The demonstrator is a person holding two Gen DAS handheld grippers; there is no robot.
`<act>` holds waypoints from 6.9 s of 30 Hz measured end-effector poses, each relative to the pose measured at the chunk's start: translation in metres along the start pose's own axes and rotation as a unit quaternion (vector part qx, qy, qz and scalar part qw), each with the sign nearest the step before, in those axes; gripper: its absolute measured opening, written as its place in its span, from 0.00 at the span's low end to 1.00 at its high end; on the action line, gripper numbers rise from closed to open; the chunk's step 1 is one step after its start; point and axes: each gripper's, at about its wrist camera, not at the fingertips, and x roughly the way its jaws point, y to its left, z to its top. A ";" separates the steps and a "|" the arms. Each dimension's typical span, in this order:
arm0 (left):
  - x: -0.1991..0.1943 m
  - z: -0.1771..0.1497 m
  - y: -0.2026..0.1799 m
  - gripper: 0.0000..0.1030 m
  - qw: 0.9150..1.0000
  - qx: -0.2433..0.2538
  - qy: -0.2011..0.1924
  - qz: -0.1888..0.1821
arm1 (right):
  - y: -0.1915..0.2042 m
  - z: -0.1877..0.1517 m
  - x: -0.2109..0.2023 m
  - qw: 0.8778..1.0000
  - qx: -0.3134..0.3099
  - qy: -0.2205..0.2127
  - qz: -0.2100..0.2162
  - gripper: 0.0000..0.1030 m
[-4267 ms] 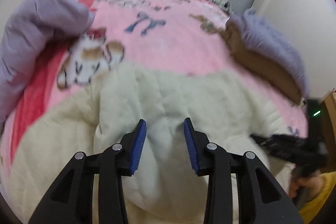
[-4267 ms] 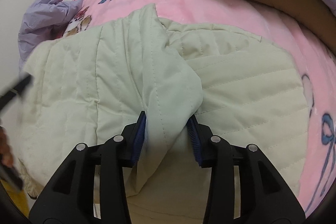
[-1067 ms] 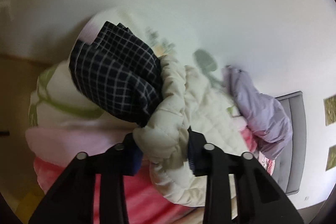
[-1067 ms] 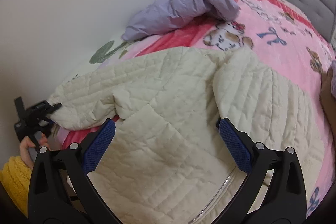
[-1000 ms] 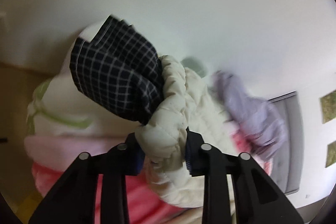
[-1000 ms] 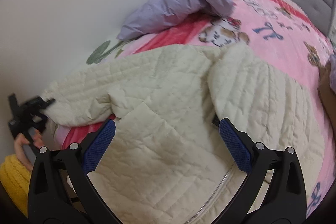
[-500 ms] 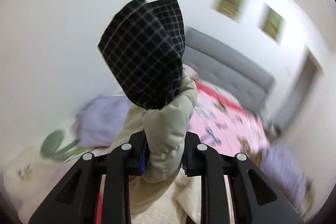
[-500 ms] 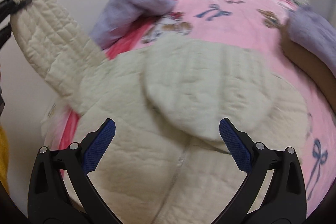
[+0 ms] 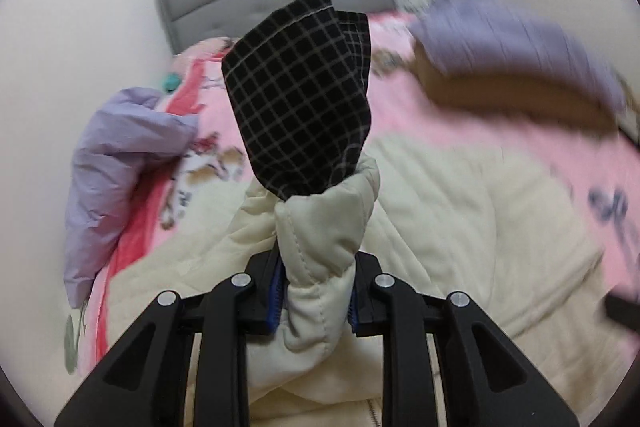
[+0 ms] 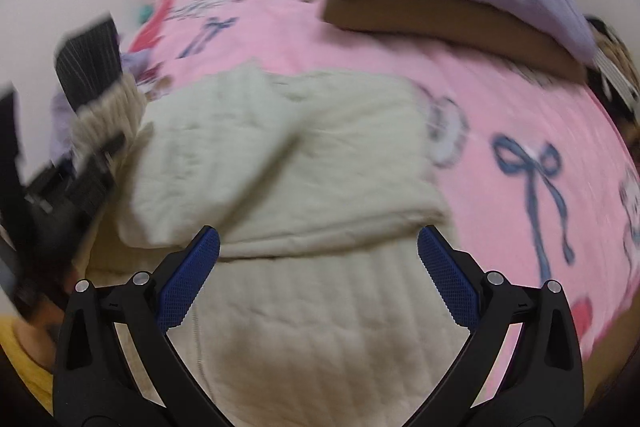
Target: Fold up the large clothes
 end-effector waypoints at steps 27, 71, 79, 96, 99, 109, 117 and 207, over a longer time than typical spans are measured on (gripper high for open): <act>-0.063 -0.052 0.065 0.58 0.991 0.010 0.017 -0.134 | 0.149 0.097 0.062 0.943 -0.186 0.125 0.244 0.49; -0.015 -0.089 0.097 0.60 0.965 -0.168 0.078 -0.186 | 0.158 0.077 0.128 0.958 -0.103 0.181 0.198 0.20; -0.031 -0.096 0.198 0.69 0.959 -0.251 0.049 -0.122 | 0.156 0.075 0.041 0.968 -0.198 0.023 0.152 0.59; 0.066 -0.126 0.221 0.69 0.956 -0.240 0.147 -0.079 | 0.192 0.009 0.107 0.932 -0.341 0.018 0.118 0.58; 0.076 -0.127 0.215 0.69 0.960 -0.222 0.154 -0.070 | 0.193 0.002 0.119 0.929 -0.354 0.015 0.106 0.62; 0.027 -0.130 0.211 0.69 0.969 -0.221 0.075 -0.077 | 0.196 0.004 0.071 0.931 -0.342 -0.043 0.119 0.75; 0.010 -0.143 0.176 0.70 0.976 -0.172 0.087 -0.099 | 0.164 -0.009 0.070 0.946 -0.310 -0.011 0.091 0.71; -0.178 -0.370 0.142 0.88 0.971 -0.072 0.222 0.045 | -0.096 -0.232 -0.033 0.963 -0.203 0.095 -0.151 0.83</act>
